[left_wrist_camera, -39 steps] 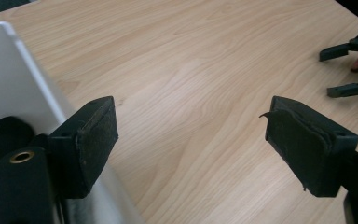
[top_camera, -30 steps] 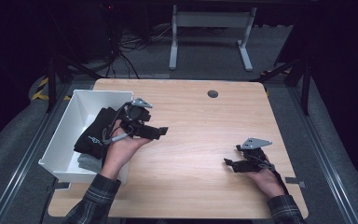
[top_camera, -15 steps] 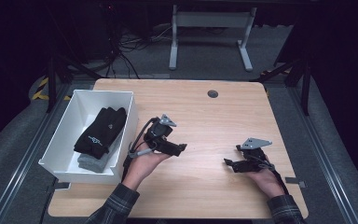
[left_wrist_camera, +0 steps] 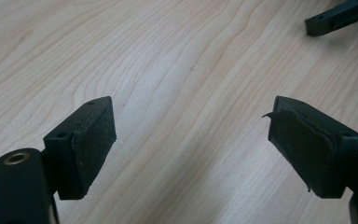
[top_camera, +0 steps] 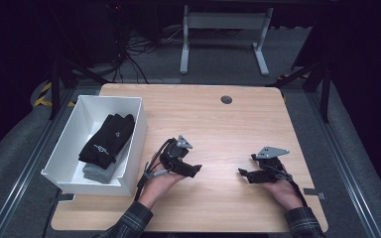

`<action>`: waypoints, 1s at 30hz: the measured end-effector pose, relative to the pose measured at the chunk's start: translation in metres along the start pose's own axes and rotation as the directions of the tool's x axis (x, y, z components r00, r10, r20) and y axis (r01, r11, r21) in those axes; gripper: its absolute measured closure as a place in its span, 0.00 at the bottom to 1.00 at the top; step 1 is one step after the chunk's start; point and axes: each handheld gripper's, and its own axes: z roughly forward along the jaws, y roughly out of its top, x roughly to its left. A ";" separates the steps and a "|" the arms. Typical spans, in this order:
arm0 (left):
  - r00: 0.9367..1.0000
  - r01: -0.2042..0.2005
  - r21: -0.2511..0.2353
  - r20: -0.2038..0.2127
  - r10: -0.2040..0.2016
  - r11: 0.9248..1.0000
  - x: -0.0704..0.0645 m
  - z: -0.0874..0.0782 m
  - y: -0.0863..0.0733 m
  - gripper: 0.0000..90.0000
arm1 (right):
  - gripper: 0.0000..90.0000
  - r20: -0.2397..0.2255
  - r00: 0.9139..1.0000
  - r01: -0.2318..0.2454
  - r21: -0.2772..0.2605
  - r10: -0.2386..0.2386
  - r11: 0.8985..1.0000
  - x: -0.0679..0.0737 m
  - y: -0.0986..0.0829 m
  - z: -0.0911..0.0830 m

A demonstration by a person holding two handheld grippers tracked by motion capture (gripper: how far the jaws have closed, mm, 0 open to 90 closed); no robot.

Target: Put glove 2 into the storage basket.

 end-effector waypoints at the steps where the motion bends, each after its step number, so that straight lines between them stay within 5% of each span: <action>1: 1.000 -0.001 0.004 0.000 0.001 1.000 0.001 0.003 -0.002 0.17 | 0.23 0.000 1.000 0.000 0.000 0.000 1.000 0.000 0.000 0.000; 13: 0.999 -0.044 -0.004 -0.025 0.044 0.999 0.002 0.024 -0.017 0.16 | 0.23 0.001 1.000 0.000 0.000 0.000 1.000 0.000 0.000 0.000; 30: 0.994 -0.104 -0.022 -0.043 0.103 0.994 0.001 0.033 -0.028 0.06 | 0.23 0.000 1.000 0.000 0.000 0.000 1.000 0.000 0.000 0.000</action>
